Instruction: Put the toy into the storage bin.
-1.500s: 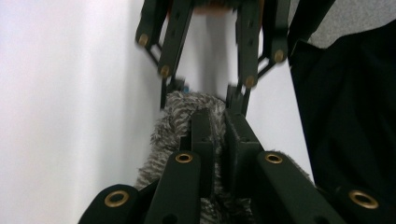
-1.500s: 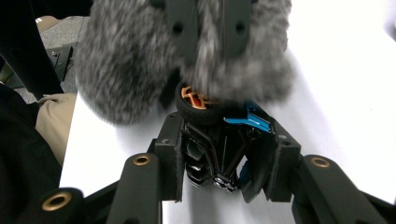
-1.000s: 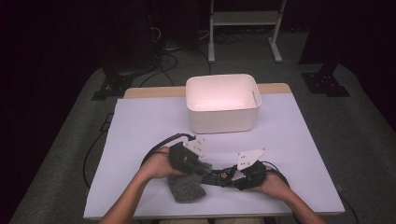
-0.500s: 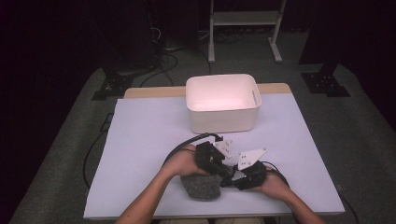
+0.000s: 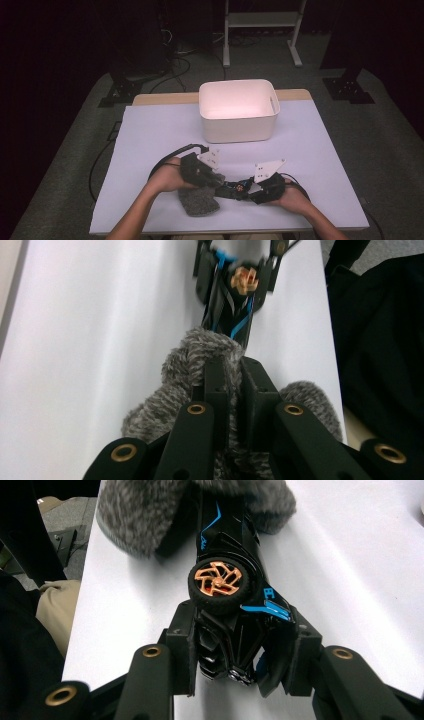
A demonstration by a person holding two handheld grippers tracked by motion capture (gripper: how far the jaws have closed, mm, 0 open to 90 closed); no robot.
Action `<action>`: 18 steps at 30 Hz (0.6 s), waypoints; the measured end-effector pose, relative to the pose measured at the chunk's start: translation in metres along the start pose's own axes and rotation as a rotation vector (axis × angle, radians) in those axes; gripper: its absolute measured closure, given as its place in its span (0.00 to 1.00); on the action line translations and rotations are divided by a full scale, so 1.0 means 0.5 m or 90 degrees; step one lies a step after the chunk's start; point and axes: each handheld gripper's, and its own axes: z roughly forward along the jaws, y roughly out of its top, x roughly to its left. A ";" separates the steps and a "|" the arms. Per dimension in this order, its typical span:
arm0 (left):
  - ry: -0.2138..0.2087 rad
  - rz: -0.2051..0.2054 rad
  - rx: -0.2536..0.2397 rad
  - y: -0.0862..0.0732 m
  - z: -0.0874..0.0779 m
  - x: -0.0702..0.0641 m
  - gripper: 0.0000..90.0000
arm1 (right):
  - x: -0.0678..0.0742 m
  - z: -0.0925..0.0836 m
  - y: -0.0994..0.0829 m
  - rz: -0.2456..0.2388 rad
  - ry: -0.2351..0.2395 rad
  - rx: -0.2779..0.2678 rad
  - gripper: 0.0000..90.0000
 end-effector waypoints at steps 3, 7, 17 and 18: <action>0.004 -0.007 -0.004 -0.018 -0.011 0.000 0.93 | -0.001 0.000 0.000 -0.001 0.000 -0.001 0.63; 0.010 -0.015 -0.007 -0.033 -0.020 0.000 0.92 | -0.001 0.000 0.000 0.000 0.001 -0.002 0.63; 0.005 -0.010 -0.010 -0.019 -0.015 0.001 0.92 | -0.002 0.000 0.000 0.001 0.002 -0.001 0.63; 0.002 -0.003 -0.009 -0.011 -0.011 0.001 0.93 | -0.002 0.000 0.000 0.002 0.002 -0.001 0.63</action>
